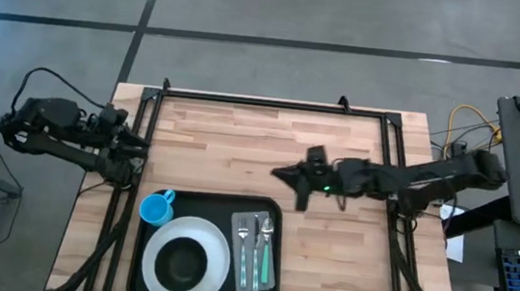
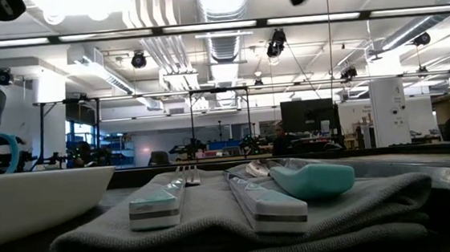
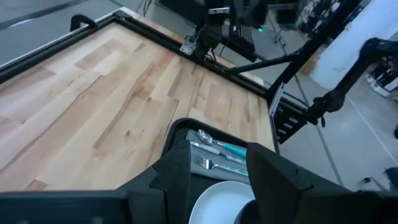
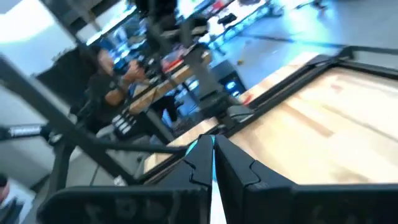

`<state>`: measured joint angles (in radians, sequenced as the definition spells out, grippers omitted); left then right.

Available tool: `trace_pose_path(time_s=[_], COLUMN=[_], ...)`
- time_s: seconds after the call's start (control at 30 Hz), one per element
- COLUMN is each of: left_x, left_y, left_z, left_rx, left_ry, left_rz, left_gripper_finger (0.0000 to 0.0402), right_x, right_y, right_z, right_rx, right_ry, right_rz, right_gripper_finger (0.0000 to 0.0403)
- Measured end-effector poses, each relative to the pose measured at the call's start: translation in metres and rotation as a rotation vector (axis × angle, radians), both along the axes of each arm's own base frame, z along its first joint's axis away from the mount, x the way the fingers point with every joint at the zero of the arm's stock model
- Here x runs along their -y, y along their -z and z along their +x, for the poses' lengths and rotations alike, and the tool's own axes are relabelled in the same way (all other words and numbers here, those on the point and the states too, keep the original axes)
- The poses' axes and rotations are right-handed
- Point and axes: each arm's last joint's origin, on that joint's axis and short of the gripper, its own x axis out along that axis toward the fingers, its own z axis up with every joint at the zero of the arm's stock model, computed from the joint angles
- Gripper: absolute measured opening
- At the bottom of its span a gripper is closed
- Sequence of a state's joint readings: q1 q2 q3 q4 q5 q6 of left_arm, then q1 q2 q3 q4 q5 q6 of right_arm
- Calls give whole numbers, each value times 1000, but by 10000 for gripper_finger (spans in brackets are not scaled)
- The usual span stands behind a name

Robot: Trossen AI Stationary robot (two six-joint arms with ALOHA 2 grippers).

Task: Set up tray
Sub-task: Return to Home Position

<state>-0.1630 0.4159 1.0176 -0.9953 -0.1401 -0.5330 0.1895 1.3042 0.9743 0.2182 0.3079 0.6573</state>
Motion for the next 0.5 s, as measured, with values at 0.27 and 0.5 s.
trace_pose_path(time_s=[0.27, 0.5], left_x=[-4, -3], left_y=[11, 25], left_z=[-4, 7], left_rx=[65, 86], left_ry=[-101, -142], left_rz=[29, 51], left_gripper_finger=[137, 137], right_x=[4, 6], right_y=[25, 57], right_z=[-35, -19], right_rx=[163, 253], right_ry=[-84, -98], right_rz=[71, 87], right_gripper_finger=[9, 9])
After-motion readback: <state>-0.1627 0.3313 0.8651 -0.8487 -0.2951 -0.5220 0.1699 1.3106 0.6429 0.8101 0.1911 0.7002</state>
